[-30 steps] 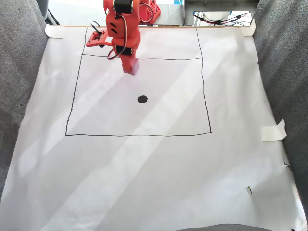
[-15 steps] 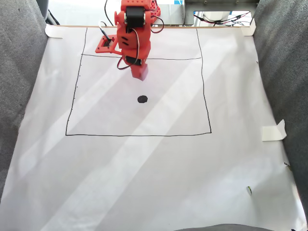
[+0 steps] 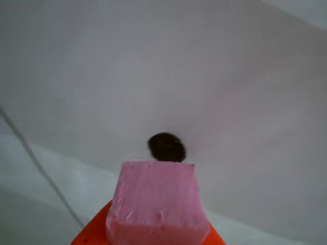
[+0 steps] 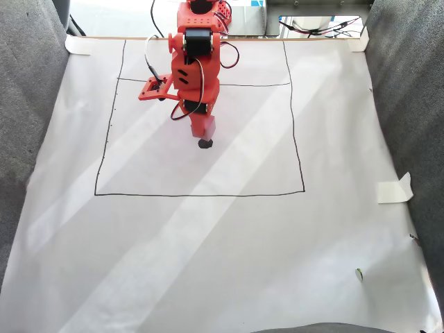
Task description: Grasp the colored block, Place it on the black dot, and then return the arm to the default position.
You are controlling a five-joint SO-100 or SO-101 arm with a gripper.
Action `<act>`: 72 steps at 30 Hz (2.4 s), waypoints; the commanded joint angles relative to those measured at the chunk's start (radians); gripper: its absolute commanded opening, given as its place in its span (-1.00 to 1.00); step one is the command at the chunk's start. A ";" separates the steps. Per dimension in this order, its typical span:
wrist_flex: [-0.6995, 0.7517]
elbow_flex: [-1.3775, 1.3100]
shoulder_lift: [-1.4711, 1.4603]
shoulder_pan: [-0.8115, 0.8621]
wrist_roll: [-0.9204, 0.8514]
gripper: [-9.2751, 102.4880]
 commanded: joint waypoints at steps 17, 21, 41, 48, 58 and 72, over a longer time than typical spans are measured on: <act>0.092 -0.170 -0.112 -0.011 0.055 -0.84; 0.092 -0.169 -0.137 -0.008 0.058 -0.84; 0.094 -0.121 -0.164 0.014 0.048 -0.84; 0.094 -0.072 -0.152 0.000 0.044 -0.84; 0.094 -0.055 -0.141 -0.021 0.015 -0.83; 0.094 0.049 -0.061 -0.032 -0.020 -0.36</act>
